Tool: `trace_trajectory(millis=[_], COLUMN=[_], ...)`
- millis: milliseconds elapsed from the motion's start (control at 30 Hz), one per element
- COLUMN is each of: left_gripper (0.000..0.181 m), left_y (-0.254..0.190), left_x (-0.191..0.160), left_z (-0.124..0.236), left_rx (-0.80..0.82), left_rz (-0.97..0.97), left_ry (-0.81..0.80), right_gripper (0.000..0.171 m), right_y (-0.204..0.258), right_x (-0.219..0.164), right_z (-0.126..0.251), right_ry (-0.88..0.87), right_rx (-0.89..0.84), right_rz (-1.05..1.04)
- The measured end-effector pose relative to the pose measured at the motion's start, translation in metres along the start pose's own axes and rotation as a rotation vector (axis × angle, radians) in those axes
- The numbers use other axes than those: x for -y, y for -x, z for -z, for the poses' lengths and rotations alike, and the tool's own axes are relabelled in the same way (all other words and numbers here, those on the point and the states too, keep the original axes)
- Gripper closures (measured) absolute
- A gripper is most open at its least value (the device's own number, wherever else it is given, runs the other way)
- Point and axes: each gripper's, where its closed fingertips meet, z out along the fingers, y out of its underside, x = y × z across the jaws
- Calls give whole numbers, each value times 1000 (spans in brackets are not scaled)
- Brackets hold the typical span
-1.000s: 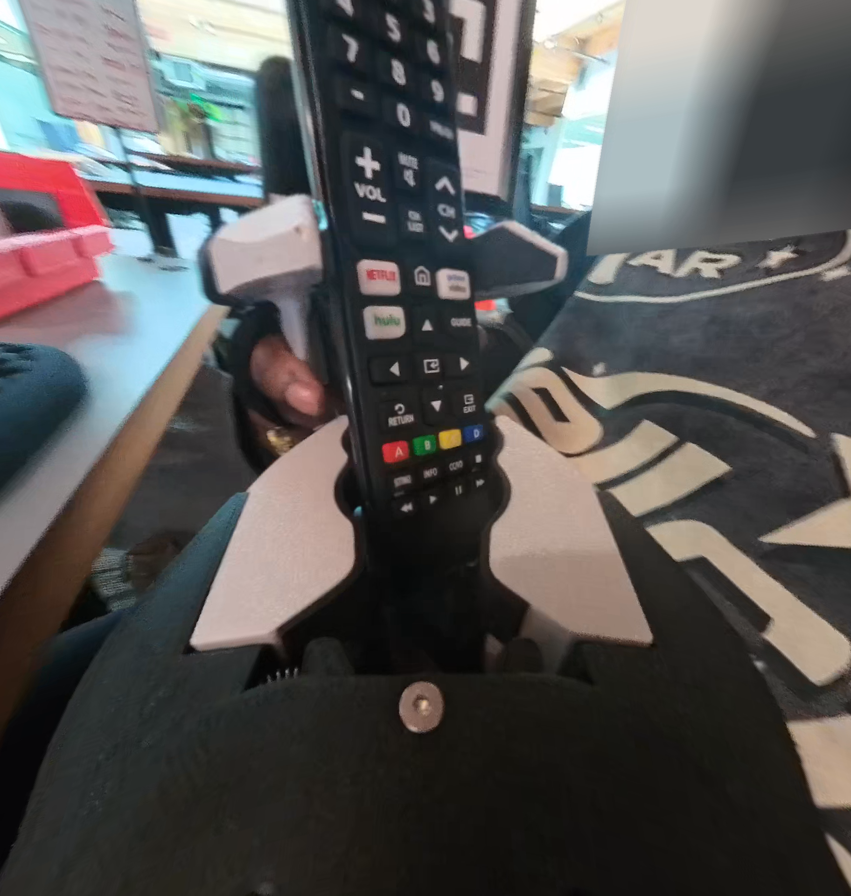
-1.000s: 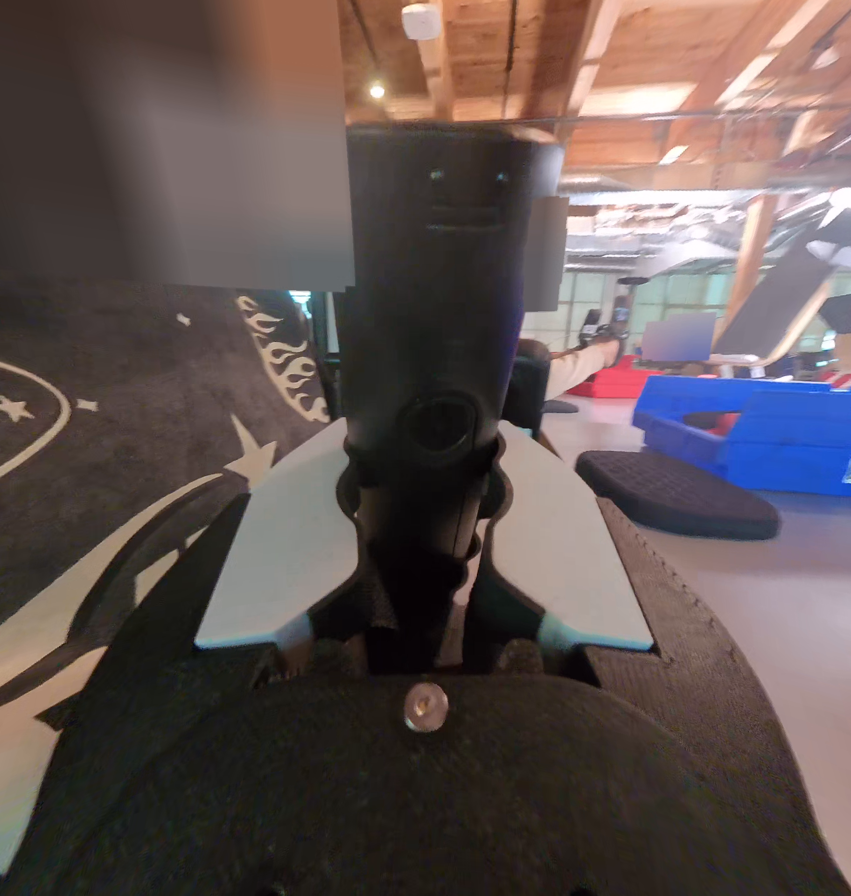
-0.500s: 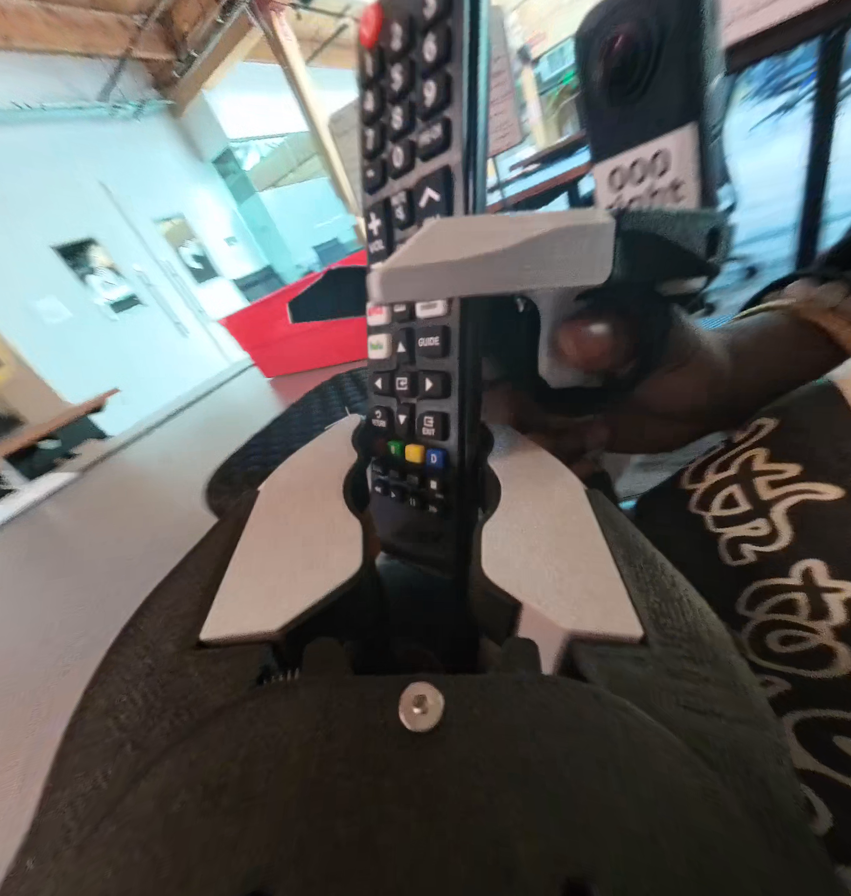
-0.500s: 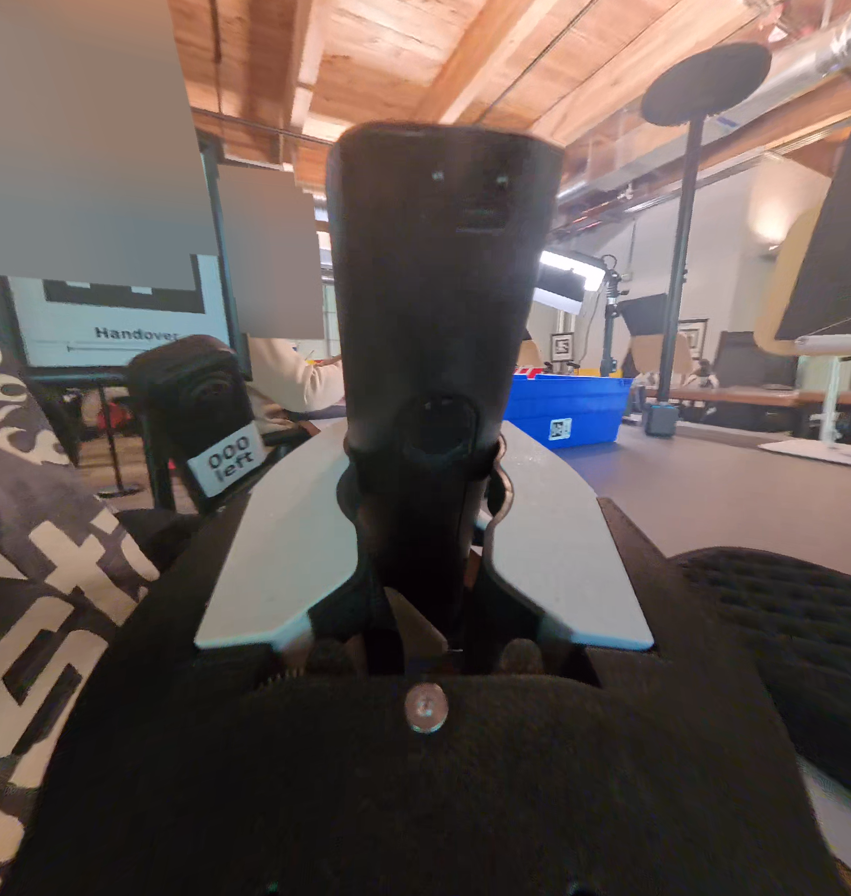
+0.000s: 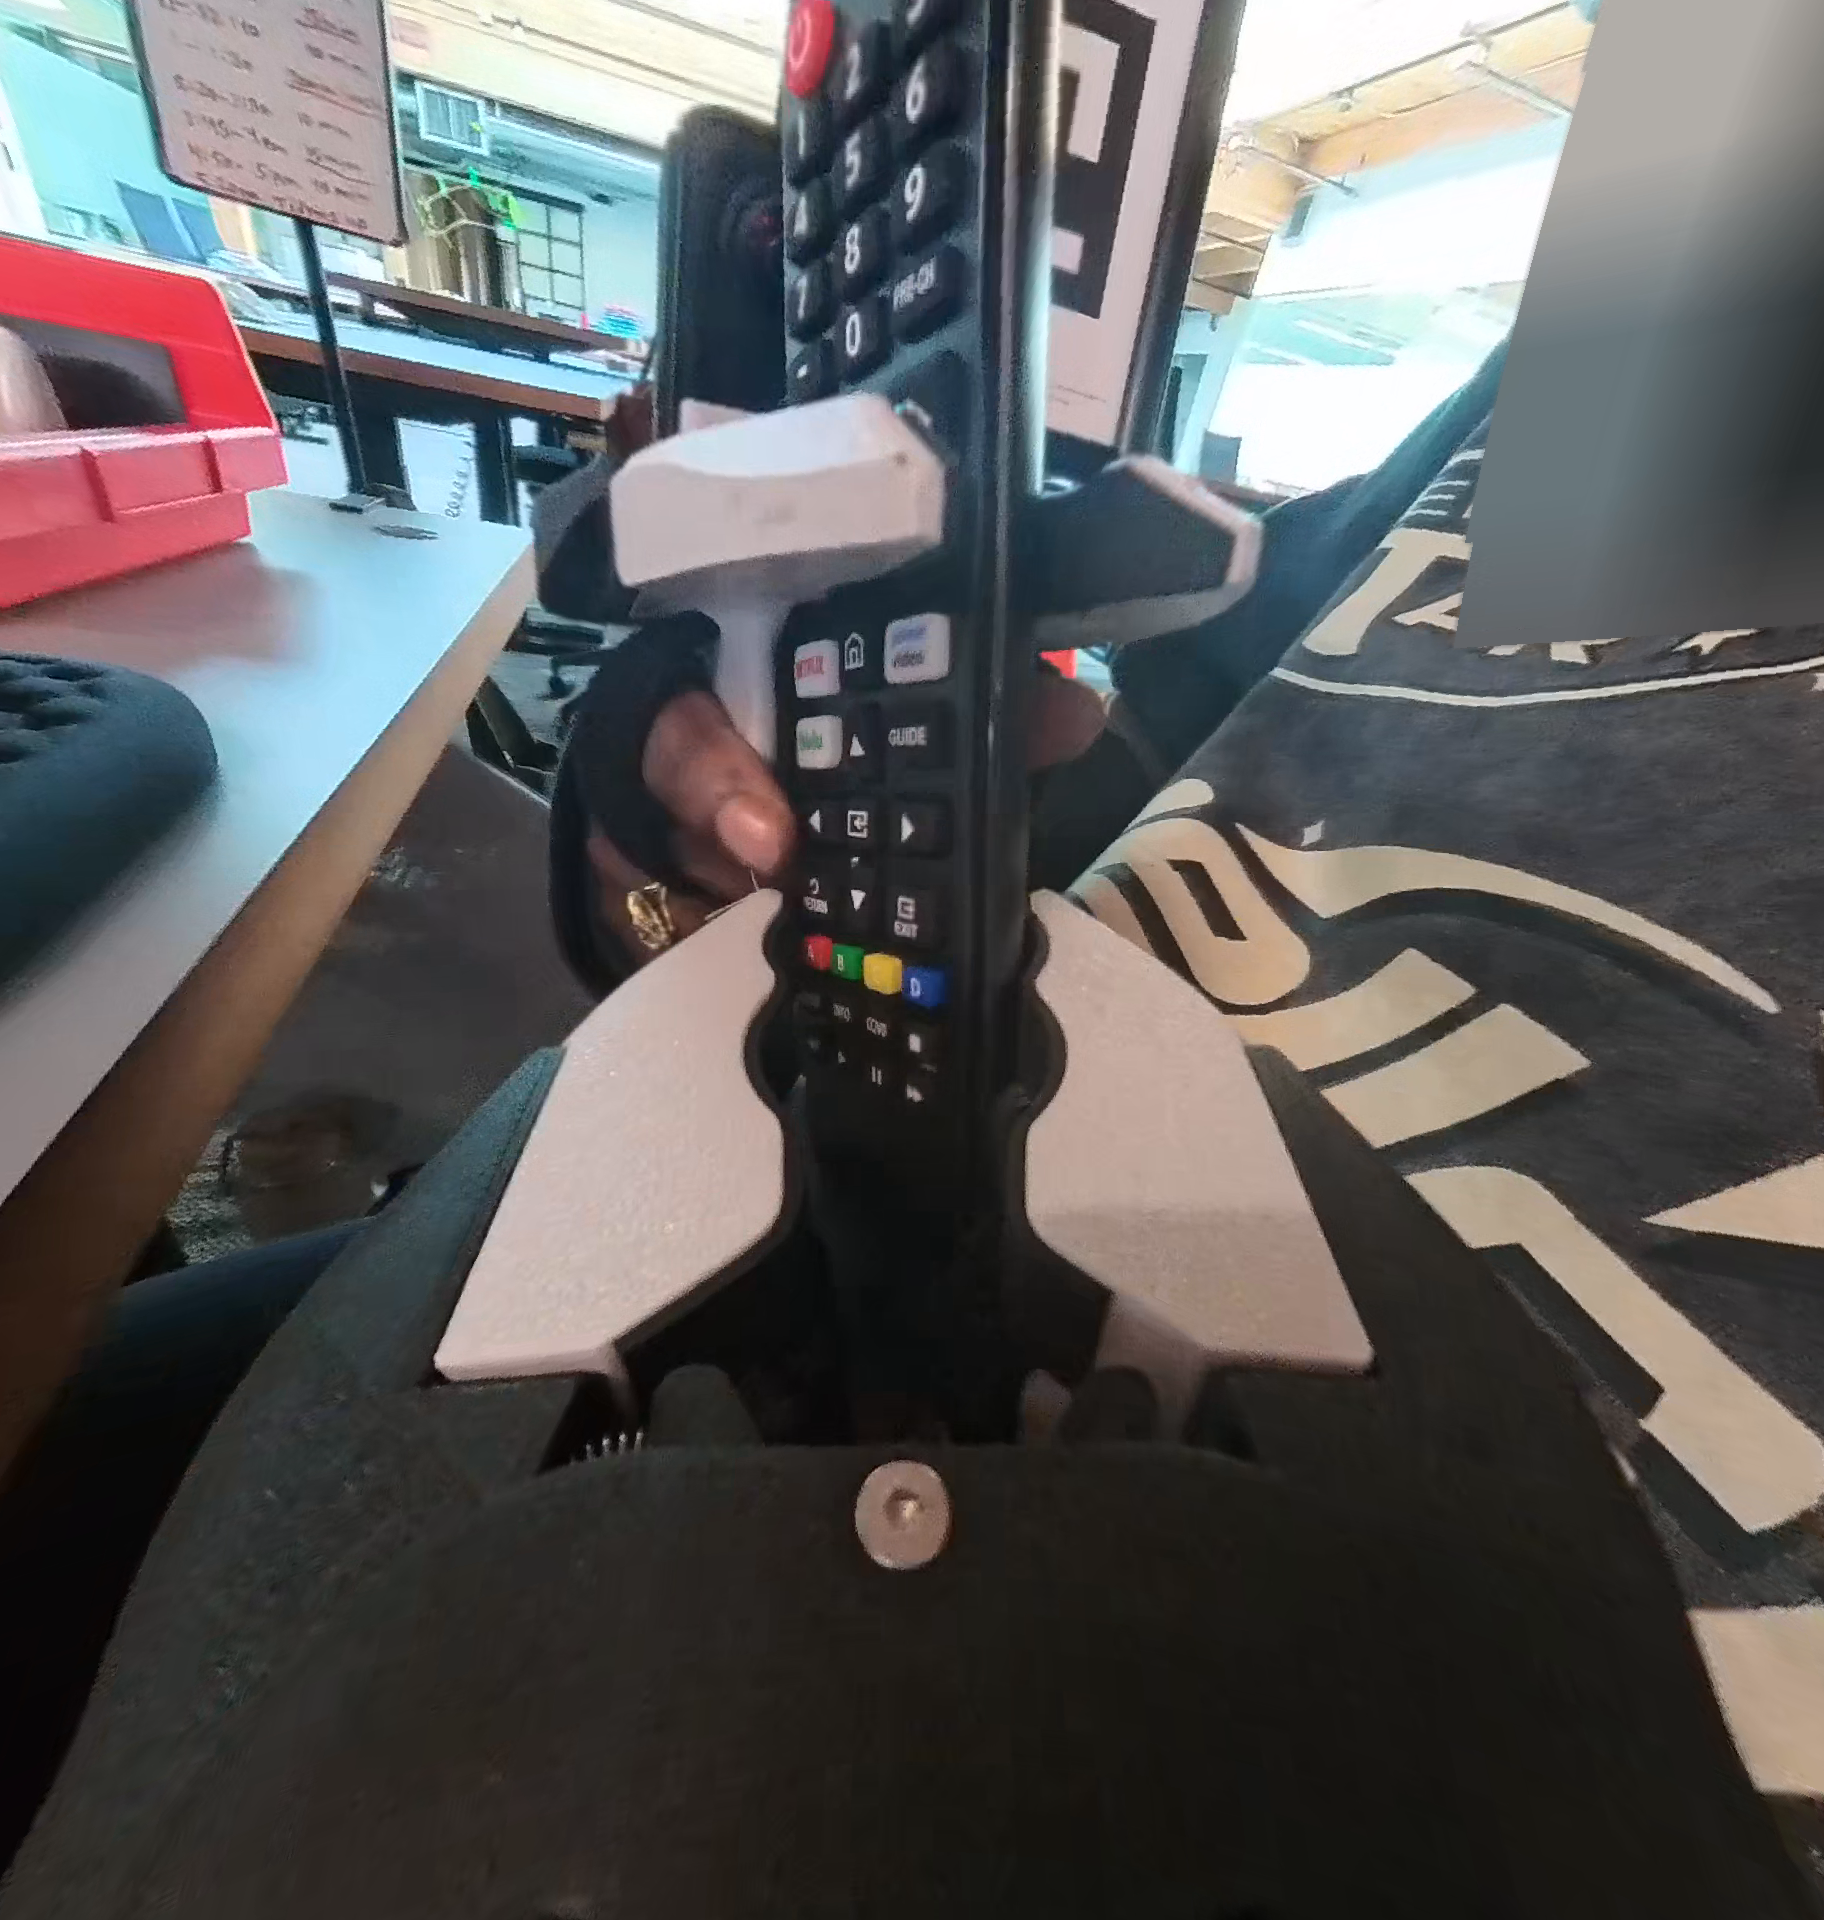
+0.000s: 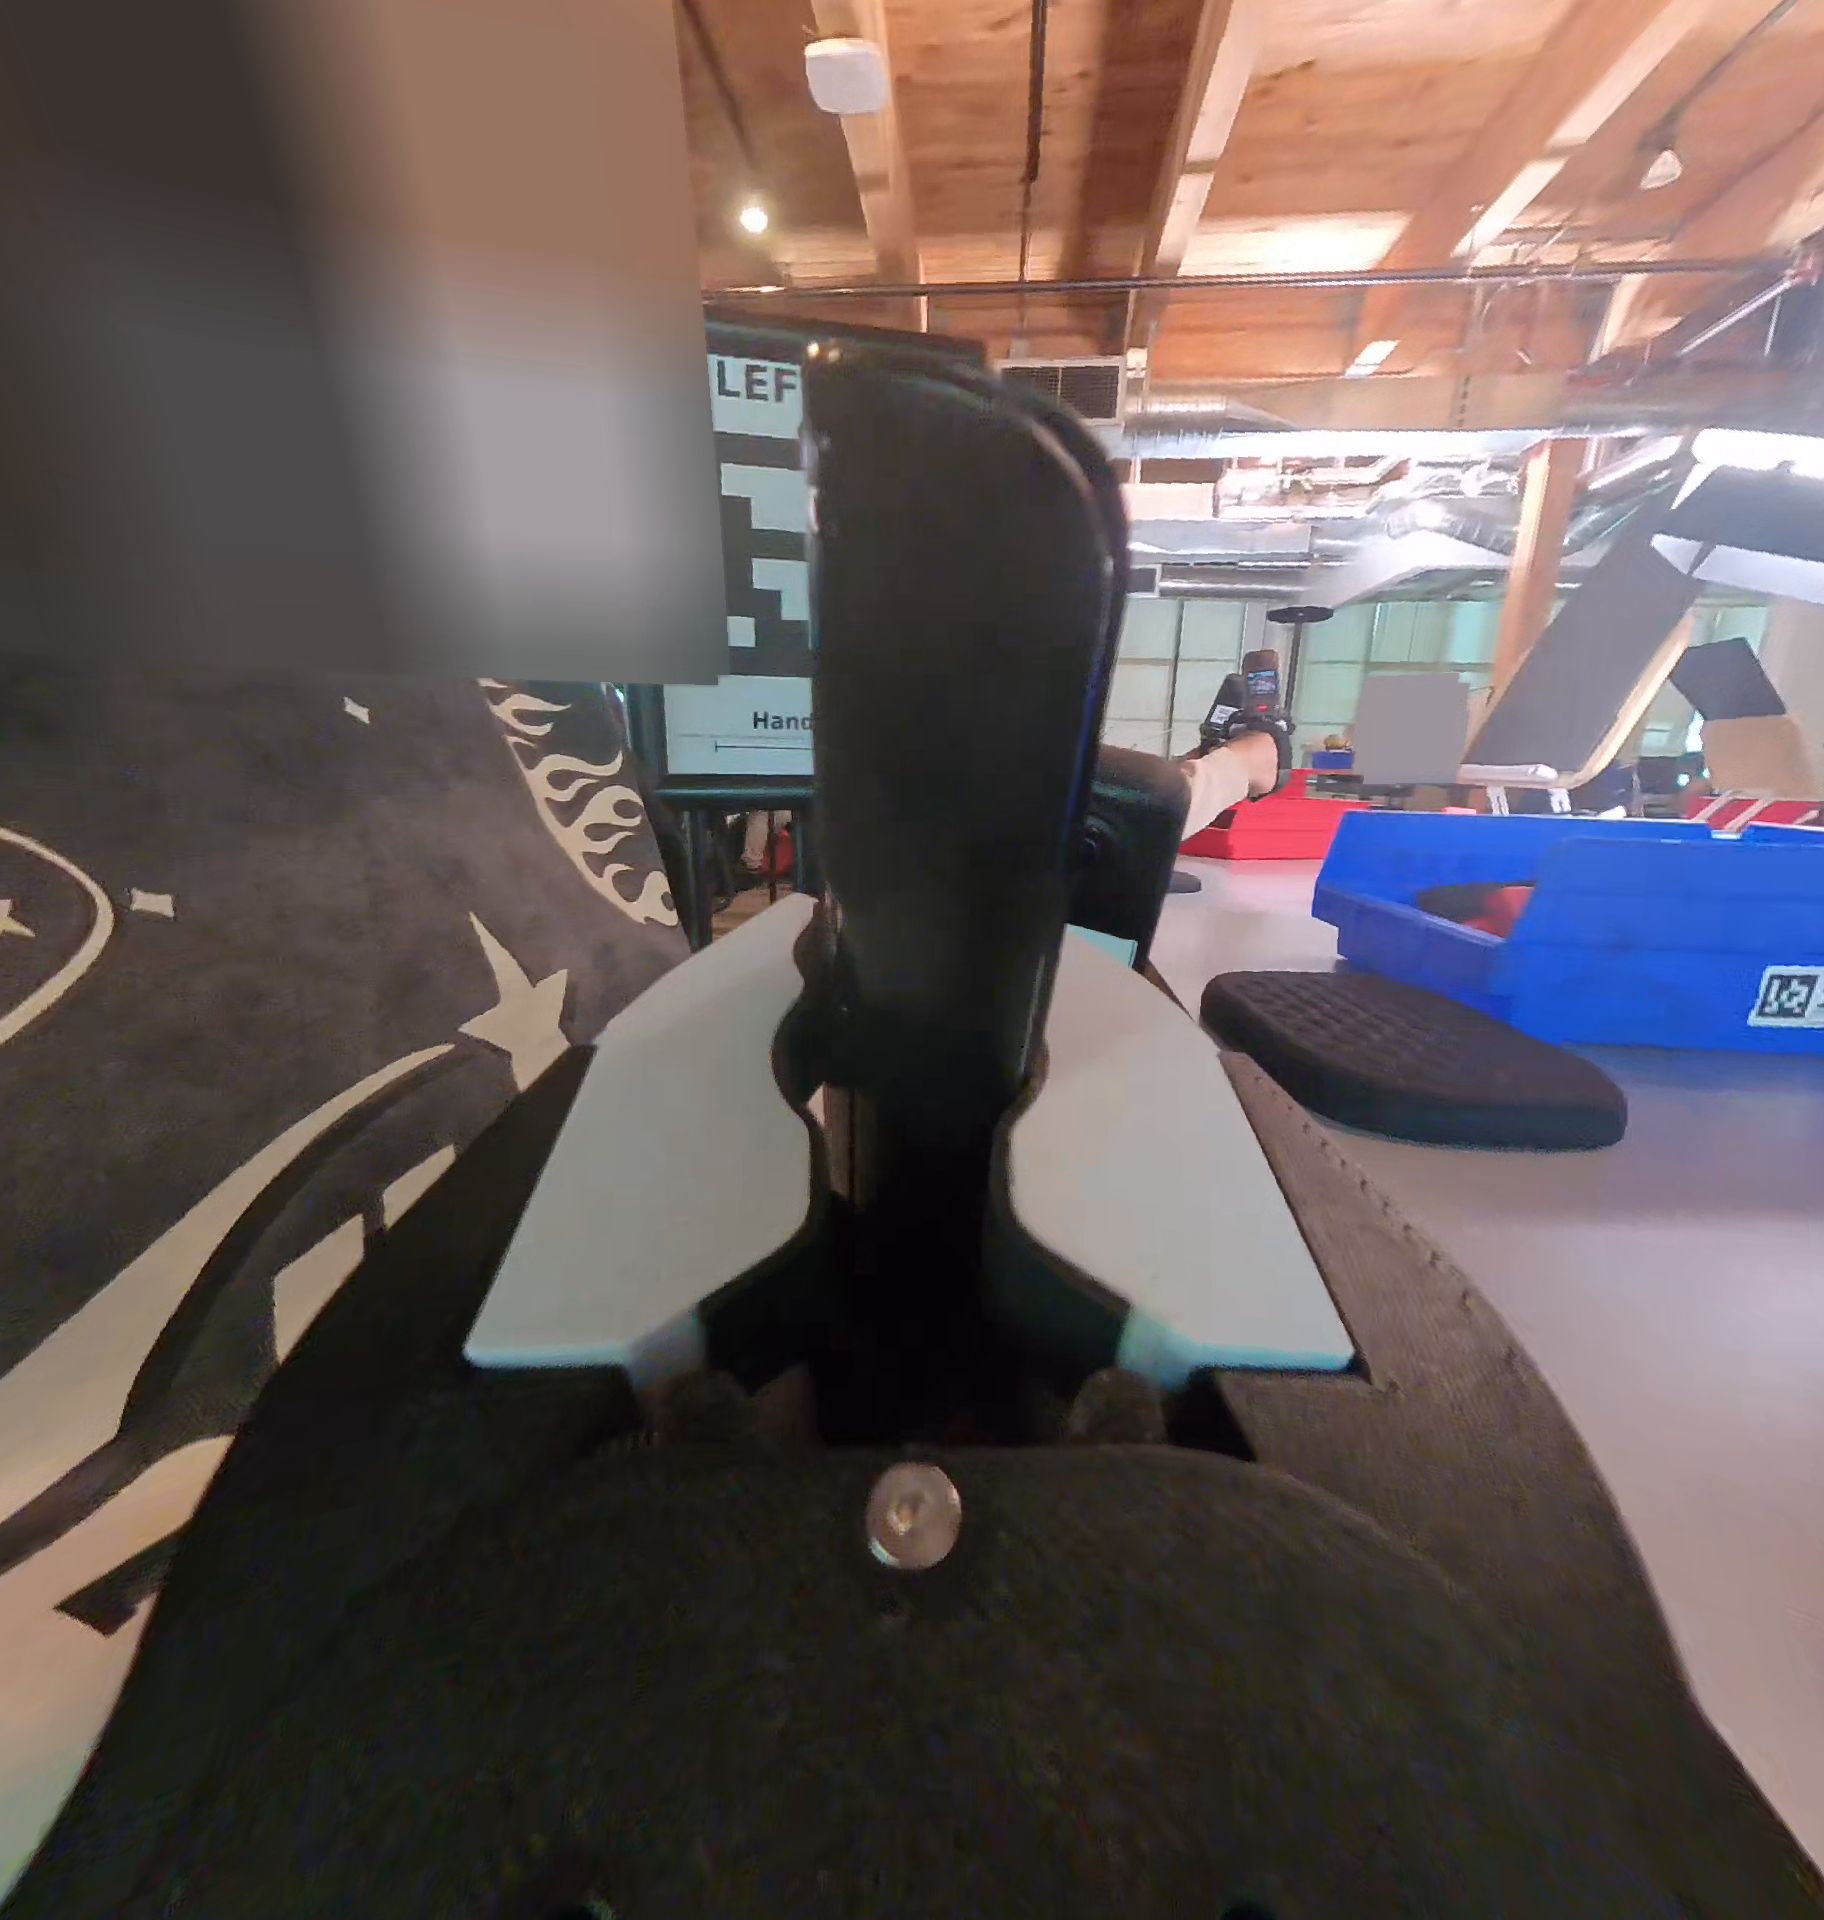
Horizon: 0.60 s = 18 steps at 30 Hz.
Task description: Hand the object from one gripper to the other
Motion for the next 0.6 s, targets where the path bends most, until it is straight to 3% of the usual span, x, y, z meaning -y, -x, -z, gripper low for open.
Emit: trace_trajectory(millis=[100,200,367,600], left_gripper=[144,132,120,117], left_y=[12,25,58,72], left_x=[5,11,26,25], left_z=[2,9,28,34], left_rx=[78,169,489,773], left_rz=[-5,-34,-238,-527], left_ry=[-33,-71,-123,1], right_gripper=[142,143,143,141], right_y=[-12,-33,-71,-90], right_x=[3,15,26,18], right_z=[4,17,46,61], right_ry=[-1,-82,-211,-268], right_rx=[-75,-199,-462,-718], right_rz=[-5,-50,-120,-68])
